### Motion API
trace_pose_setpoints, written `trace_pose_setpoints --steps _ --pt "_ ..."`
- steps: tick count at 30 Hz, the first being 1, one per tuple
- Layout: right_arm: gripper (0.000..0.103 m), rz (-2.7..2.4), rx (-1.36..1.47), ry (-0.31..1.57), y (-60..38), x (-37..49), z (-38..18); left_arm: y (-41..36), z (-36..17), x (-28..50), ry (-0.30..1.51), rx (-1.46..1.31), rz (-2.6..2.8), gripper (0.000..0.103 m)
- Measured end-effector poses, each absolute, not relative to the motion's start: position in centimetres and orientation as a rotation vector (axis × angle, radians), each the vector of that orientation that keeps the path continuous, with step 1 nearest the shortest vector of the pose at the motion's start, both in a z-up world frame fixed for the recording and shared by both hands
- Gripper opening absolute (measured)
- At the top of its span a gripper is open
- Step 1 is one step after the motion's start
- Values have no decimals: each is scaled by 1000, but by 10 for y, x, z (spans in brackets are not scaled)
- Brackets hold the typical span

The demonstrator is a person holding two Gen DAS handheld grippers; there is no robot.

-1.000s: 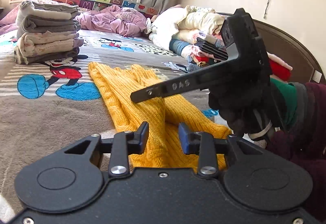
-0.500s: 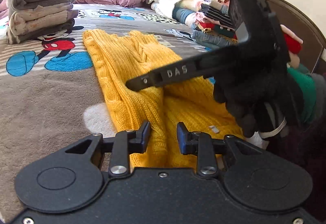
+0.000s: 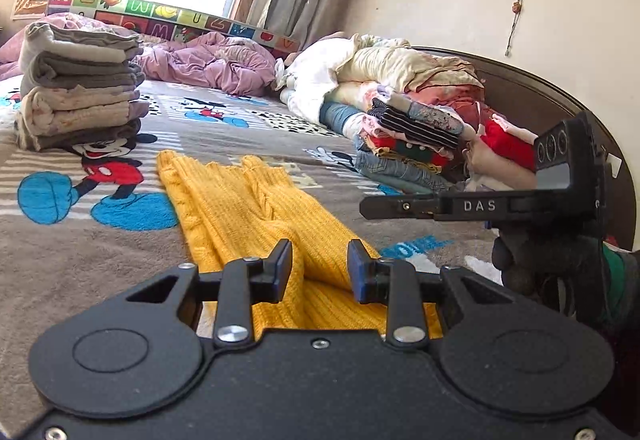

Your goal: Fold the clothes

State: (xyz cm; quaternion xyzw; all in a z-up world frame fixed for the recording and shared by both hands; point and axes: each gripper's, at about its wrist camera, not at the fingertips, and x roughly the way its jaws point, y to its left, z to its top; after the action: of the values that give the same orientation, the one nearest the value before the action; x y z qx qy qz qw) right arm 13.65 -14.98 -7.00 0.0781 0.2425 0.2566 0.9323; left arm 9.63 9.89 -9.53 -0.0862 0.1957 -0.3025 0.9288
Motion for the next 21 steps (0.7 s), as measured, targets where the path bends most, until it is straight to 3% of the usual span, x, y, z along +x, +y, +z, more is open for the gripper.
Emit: trace_pose_setpoints --steps 5,8,11,15,19,21 --pt "24 499 117 474 -167 123 -87 70 -120 131 592 -51 -527 27" --pt "26 523 -47 596 -158 121 -112 68 -119 127 575 -45 -553 35" --pt "26 555 -53 517 -165 99 -112 72 -112 115 536 -39 -565 46" --pt "33 583 -38 436 -183 75 -101 81 -104 82 488 79 -524 61" --pt "46 602 -190 389 -189 49 -102 85 -105 49 435 301 -481 67" --pt "47 589 -296 385 -187 38 -106 83 -112 38 415 459 -448 67"
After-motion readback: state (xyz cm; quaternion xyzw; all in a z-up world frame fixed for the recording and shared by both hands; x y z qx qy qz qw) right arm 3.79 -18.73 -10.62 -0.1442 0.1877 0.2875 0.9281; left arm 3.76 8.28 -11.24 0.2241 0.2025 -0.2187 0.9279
